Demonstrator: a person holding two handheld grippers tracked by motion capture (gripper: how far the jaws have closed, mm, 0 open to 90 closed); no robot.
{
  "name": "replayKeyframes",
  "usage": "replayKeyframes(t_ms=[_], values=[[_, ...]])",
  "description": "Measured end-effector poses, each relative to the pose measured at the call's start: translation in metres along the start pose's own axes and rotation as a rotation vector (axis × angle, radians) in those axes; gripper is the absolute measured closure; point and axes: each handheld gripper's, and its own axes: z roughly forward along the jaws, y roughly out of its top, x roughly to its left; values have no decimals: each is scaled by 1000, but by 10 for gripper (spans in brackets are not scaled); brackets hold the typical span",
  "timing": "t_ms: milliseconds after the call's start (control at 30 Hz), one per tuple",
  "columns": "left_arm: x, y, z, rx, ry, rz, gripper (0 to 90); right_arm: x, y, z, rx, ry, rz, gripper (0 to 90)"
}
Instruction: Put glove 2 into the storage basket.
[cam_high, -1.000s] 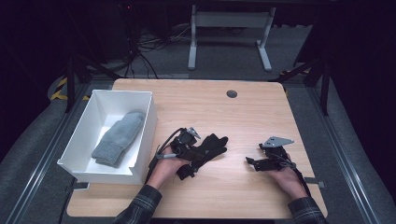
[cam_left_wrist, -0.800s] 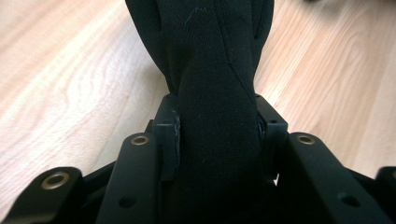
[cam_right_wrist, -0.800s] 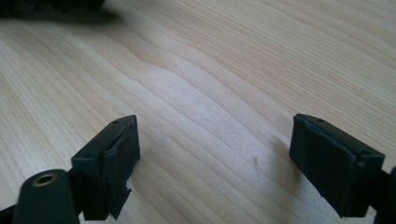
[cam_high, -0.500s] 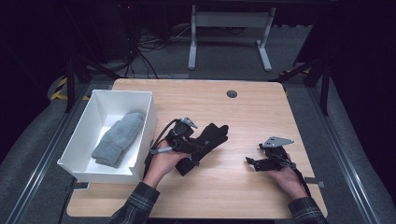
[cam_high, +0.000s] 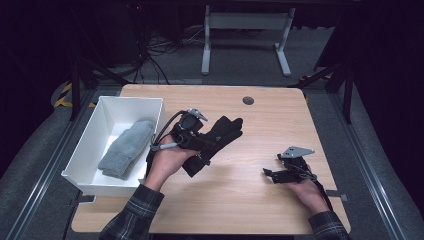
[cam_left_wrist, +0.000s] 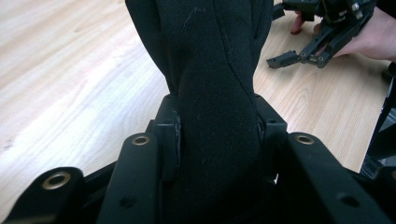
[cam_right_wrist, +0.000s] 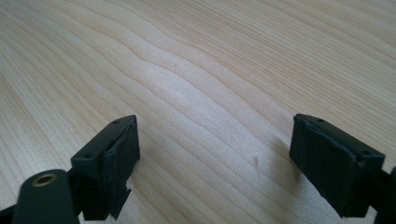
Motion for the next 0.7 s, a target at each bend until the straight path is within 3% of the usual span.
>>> replayKeyframes(t_ms=[367, 700], values=[[14, 5, -41, -7, 50, -20, 641, 0, 0, 0, 0, 0, 0, 165], [42, -9, -84, -29, 113, -88, 642, 0, 0, 0, 0, -1, 0, 164]])
